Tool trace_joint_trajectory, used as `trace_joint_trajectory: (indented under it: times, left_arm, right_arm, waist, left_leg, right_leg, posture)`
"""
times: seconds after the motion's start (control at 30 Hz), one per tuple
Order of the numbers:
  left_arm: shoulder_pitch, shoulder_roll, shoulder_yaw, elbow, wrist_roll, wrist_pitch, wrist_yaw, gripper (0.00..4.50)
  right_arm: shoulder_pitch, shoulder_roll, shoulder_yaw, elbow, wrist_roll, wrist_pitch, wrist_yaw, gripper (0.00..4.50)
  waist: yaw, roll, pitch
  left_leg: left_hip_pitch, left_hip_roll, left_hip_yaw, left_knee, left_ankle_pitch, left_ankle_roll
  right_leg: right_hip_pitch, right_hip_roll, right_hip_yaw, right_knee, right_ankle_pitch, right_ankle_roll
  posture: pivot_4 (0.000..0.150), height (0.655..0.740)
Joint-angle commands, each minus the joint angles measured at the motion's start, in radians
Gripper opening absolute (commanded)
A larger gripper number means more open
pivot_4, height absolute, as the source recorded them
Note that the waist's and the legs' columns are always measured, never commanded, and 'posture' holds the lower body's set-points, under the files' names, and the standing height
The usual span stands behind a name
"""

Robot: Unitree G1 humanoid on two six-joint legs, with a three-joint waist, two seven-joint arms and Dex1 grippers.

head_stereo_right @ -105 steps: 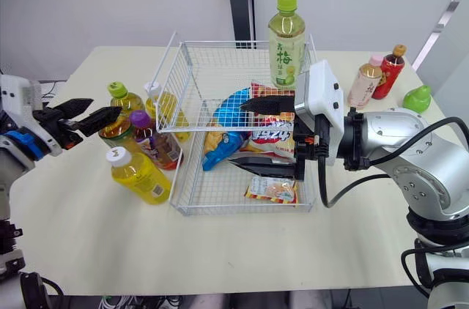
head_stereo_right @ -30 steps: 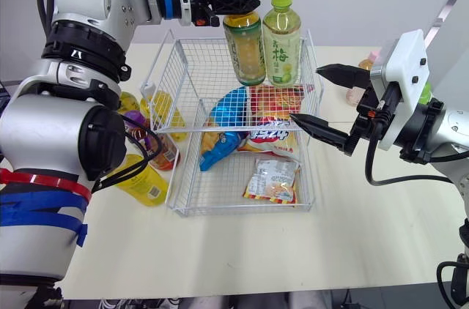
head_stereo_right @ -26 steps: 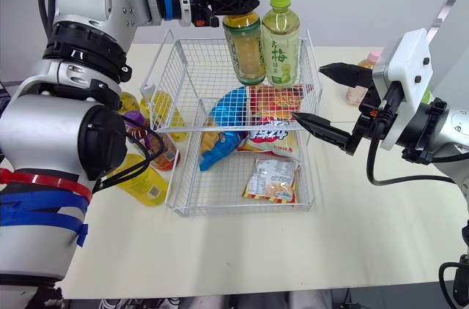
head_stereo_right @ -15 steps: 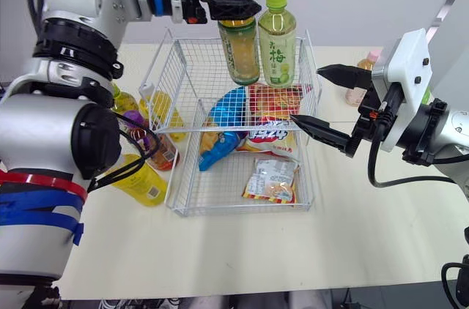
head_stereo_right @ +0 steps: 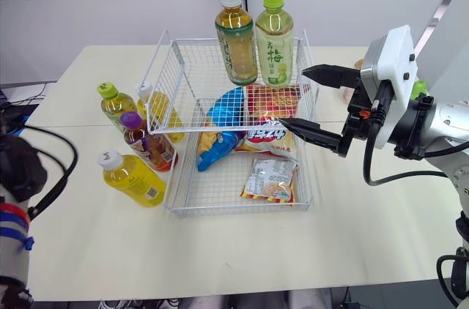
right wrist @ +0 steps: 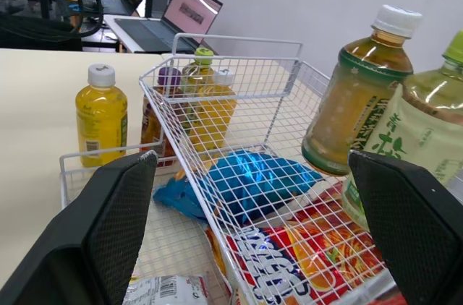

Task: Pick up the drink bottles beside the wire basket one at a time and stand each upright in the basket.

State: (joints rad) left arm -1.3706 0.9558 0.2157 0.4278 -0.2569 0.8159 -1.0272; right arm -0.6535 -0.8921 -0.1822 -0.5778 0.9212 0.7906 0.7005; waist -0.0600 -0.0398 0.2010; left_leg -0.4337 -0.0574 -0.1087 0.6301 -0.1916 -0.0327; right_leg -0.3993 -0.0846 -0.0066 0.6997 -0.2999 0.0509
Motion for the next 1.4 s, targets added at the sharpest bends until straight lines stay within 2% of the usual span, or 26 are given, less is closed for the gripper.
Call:
trace_joint_trajectory:
  times: [0.03, 0.17, 0.37, 0.47, 0.57, 0.67, 0.77, 1.0, 1.3, 1.4]
  left_arm:
    - [0.181, 0.108, 0.128, -0.168, -0.035, 0.009, 0.016, 4.48]
    - [0.523, 0.152, 0.290, -0.288, -0.028, -0.068, 0.022, 4.48]
    - [0.996, 0.059, 0.567, -0.362, -0.076, -0.142, 0.017, 4.48]
    - [1.144, 0.005, 0.627, -0.401, -0.105, -0.171, 0.015, 4.48]
    - [1.225, -0.032, 0.631, -0.448, -0.128, -0.191, 0.031, 4.48]
    - [1.234, -0.050, 0.615, -0.449, -0.154, -0.204, 0.062, 4.48]
    - [1.181, -0.054, 0.549, -0.426, -0.175, -0.210, 0.090, 4.48]
    - [0.959, -0.050, 0.368, -0.253, -0.166, -0.284, 0.130, 4.48]
    - [0.713, -0.083, 0.209, 0.012, -0.133, -0.390, 0.150, 4.48]
    - [0.638, -0.092, 0.155, 0.108, -0.109, -0.434, 0.132, 4.48]
  right_arm:
    - [-0.034, 0.016, 0.026, 0.010, -0.025, -0.025, 0.010, 4.50]
    - [-0.049, 0.043, 0.069, 0.019, -0.053, -0.032, 0.021, 4.50]
    - [-0.034, 0.046, 0.074, 0.039, -0.073, -0.054, 0.079, 4.50]
    - [-0.002, 0.026, 0.048, 0.053, -0.086, -0.079, 0.125, 4.50]
    - [0.010, 0.021, 0.038, 0.055, -0.086, -0.089, 0.142, 4.50]
    - [0.004, 0.028, 0.044, 0.053, -0.086, -0.087, 0.141, 4.50]
    - [-0.023, 0.045, 0.069, 0.050, -0.094, -0.079, 0.122, 4.50]
    - [0.000, 0.069, 0.079, 0.003, -0.100, -0.088, 0.106, 4.50]
    - [0.199, 0.078, 0.067, -0.166, -0.115, -0.113, 0.072, 4.50]
    - [0.215, 0.095, 0.077, -0.210, -0.108, -0.098, 0.027, 4.50]
  waist:
    - [-0.002, 0.000, 0.000]
    - [0.006, 0.001, -0.001]
    - [0.014, 0.001, -0.002]
    - [0.023, 0.000, -0.002]
    - [0.032, 0.000, -0.002]
    - [0.034, 0.000, -0.002]
    - [0.034, 0.000, -0.002]
    - [0.031, 0.000, -0.002]
    - [0.028, 0.000, -0.002]
    - [0.026, 0.000, -0.002]
  left_leg:
    - [0.001, 0.000, 0.001, 0.000, 0.000, 0.000]
    - [0.000, 0.000, -0.001, 0.000, 0.000, 0.000]
    - [0.003, 0.001, -0.001, 0.000, 0.000, 0.000]
    - [0.003, 0.000, -0.001, 0.000, 0.000, 0.000]
    - [0.003, 0.000, -0.002, 0.000, 0.000, 0.000]
    - [0.003, 0.001, -0.003, 0.000, 0.000, 0.000]
    - [0.005, 0.001, -0.002, 0.000, 0.000, 0.000]
    - [0.007, 0.000, -0.003, -0.001, 0.000, 0.000]
    - [0.007, 0.000, -0.003, -0.001, 0.000, 0.000]
    - [0.007, 0.000, -0.001, 0.000, 0.000, 0.000]
  right_leg:
    - [0.000, 0.000, 0.001, 0.000, 0.000, 0.000]
    - [0.001, 0.000, 0.000, 0.000, 0.000, -0.001]
    - [0.003, -0.002, -0.001, -0.001, 0.001, -0.001]
    - [0.004, -0.004, 0.000, -0.003, 0.001, -0.002]
    - [0.004, -0.005, -0.001, -0.003, 0.001, -0.002]
    - [0.005, -0.005, -0.002, -0.003, 0.001, -0.003]
    - [0.007, -0.005, -0.002, -0.003, 0.001, -0.003]
    - [0.010, -0.003, -0.003, -0.003, 0.001, -0.003]
    - [0.010, -0.002, -0.004, -0.003, 0.001, -0.002]
    - [0.010, -0.002, -0.003, -0.003, 0.002, -0.002]
  posture:
    - [0.150, 0.7378]
    - [0.150, 0.7378]
    - [0.150, 0.7378]
    - [0.150, 0.7378]
    - [0.150, 0.7378]
    - [0.150, 0.7378]
    - [0.150, 0.7378]
    - [0.150, 0.7378]
    - [0.150, 0.7378]
    - [0.150, 0.7378]
